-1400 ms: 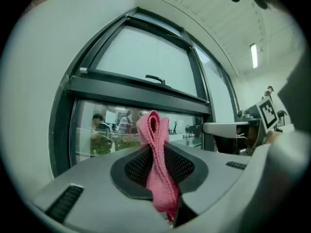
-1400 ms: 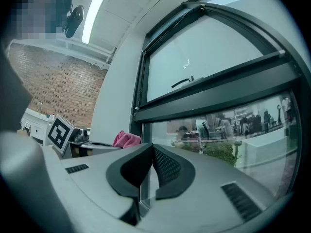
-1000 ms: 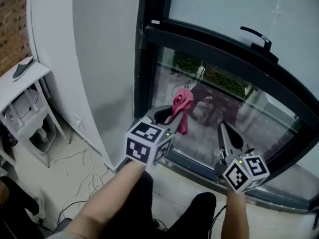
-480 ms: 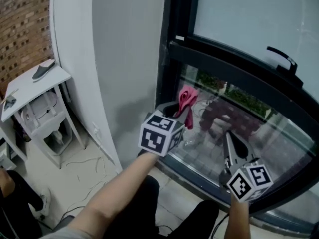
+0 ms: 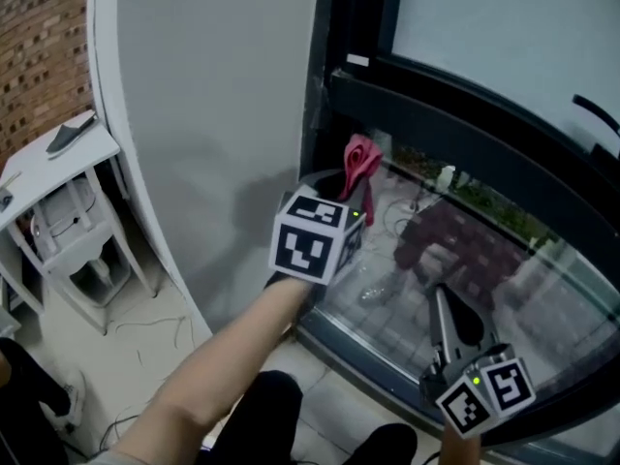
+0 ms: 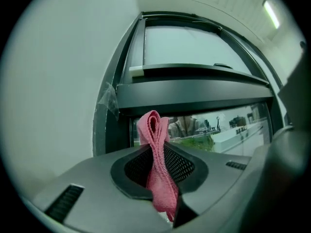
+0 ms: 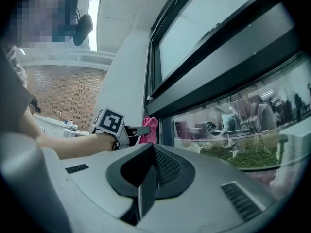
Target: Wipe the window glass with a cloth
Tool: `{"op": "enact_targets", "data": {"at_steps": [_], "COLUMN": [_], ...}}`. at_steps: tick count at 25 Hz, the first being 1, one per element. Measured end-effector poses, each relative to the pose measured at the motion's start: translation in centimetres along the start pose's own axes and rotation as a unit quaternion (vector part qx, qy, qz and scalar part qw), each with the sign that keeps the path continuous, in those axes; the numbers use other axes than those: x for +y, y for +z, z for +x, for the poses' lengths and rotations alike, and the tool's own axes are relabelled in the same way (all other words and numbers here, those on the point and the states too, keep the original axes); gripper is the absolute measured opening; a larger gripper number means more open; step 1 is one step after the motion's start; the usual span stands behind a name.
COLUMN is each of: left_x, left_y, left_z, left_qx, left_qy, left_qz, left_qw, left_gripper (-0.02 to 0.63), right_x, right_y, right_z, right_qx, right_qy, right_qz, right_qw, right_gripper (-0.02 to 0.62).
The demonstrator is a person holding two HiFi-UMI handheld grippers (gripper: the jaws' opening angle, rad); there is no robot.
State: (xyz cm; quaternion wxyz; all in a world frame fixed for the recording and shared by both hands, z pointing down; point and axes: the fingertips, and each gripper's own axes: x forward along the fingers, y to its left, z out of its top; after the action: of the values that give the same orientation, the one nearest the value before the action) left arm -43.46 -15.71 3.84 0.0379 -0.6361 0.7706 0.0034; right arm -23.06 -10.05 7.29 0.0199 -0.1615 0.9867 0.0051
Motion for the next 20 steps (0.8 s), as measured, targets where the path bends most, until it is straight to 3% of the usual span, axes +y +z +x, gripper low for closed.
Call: {"op": "enact_targets", "data": {"at_steps": [7, 11, 16, 20], "left_x": [3.1, 2.5, 2.8, -0.1], "left_y": [1.1, 1.1, 1.7, 1.3], "left_z": [2.7, 3.9, 5.0, 5.6], "left_qx": [-0.014, -0.017, -0.022, -0.018], "left_qy": [0.025, 0.028, 0.017, -0.023], "left_qz": [0.01, 0.018, 0.017, 0.018], "left_qw": [0.9996, 0.9993, 0.9995, 0.9994], "left_gripper": [0.075, 0.075, 0.075, 0.074], "right_x": [-0.4, -0.8, -0.7, -1.6], "right_y": [0.6, 0.2, 0.5, -1.1], "right_z": [1.8, 1.7, 1.9, 0.4], "right_qx": [-0.009, -0.009, -0.009, 0.009], "right_qy": [0.003, 0.01, 0.001, -0.014], "right_qz": [-0.012, -0.01, -0.005, 0.017], "right_qw": [1.0, 1.0, 1.0, 1.0], "right_gripper": [0.008, 0.008, 0.008, 0.008]}}
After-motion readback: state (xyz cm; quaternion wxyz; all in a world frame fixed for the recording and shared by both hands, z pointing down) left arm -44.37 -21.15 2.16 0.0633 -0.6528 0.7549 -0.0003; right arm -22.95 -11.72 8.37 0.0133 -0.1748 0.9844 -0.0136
